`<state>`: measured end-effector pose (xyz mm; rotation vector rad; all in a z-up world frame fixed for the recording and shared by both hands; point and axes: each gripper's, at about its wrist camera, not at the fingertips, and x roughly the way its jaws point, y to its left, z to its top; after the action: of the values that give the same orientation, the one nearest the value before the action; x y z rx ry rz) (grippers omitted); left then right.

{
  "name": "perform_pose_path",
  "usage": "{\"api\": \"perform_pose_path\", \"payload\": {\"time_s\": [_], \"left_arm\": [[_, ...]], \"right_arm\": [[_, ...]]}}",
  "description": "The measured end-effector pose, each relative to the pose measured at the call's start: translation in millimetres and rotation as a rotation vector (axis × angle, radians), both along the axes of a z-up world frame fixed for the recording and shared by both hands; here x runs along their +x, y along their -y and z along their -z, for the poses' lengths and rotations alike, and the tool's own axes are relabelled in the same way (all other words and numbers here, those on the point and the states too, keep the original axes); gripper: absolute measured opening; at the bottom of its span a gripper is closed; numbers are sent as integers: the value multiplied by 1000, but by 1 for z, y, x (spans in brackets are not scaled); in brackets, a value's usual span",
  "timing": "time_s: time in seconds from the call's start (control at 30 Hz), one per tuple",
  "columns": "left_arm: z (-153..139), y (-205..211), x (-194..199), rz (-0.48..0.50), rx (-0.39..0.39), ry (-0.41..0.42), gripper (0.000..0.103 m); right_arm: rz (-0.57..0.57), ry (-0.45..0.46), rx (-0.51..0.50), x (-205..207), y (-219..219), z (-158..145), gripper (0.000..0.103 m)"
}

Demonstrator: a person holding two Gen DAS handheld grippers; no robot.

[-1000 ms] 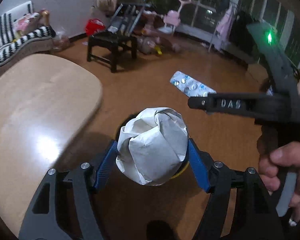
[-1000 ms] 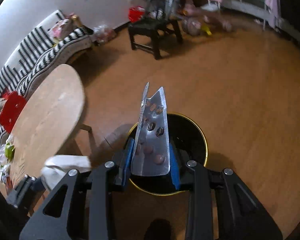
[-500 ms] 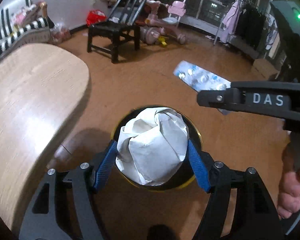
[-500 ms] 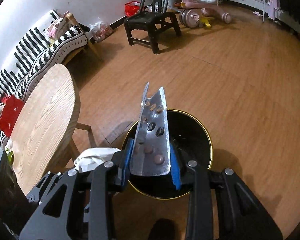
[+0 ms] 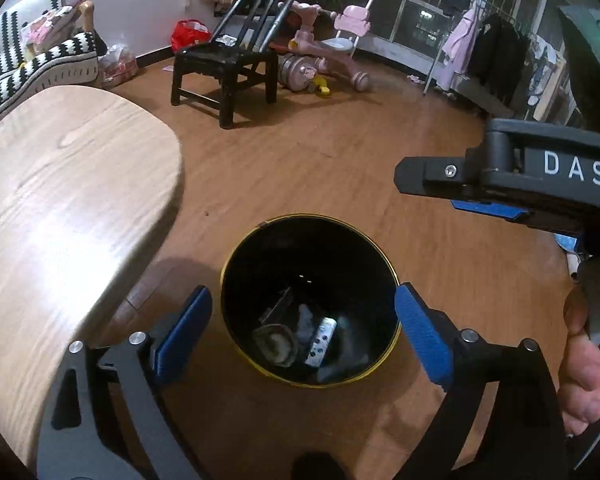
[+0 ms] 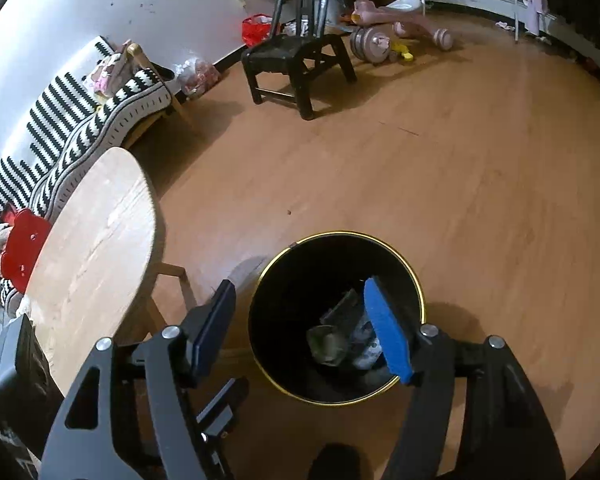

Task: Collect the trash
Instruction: 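Carry both items to the black bin and open both grippers to drop them, then swing both grippers back over the table toward the remaining trash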

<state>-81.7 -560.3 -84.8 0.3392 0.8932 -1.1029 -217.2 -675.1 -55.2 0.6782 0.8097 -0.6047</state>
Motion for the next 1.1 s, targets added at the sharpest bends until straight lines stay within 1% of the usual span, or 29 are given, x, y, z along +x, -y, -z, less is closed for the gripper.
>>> {"api": "perform_pose_path", "payload": {"time_s": [0.13,0.23,0.33,0.37,0.43,0.5,0.53,0.63,0.67,0.73,0.87,0.93,1.03,1.1], "left_arm": [[-22,-31,7,-28,-25,-13,92],[-44,-63,15,-56,-45,7,92],[-70,-109,25,-103,-64,64,94],[-78,-130,31,-131,-66,86,95],[-89,-164,43,-176,-70,108,95],[-98,-207,58,-234,-61,130,95],[-100,-222,63,-254,-58,137,95],[-107,-285,79,-351,-27,184,95],[-109,-311,86,-392,-15,196,95],[-112,-347,95,-454,1,208,96],[-111,-435,117,-613,22,203,96],[-111,-466,122,-665,28,194,96],[-108,-518,132,-748,45,191,96],[-107,-542,136,-797,50,195,96]], "right_arm": [[-58,23,-33,12,-22,-19,73],[-123,48,-73,28,-50,-39,75],[-204,79,-96,49,-86,-57,77],[-235,90,-103,58,-101,-63,77],[-306,107,-112,78,-134,-74,79],[-370,128,-119,97,-164,-85,80],[-405,137,-123,108,-181,-89,80],[-500,148,-137,138,-230,-97,81],[-522,149,-139,146,-242,-97,81],[-580,148,-137,168,-275,-98,81],[-681,137,-137,203,-335,-96,81],[-733,131,-139,219,-370,-94,81],[-796,130,-138,240,-410,-91,81],[-830,123,-140,253,-432,-87,81]]}}
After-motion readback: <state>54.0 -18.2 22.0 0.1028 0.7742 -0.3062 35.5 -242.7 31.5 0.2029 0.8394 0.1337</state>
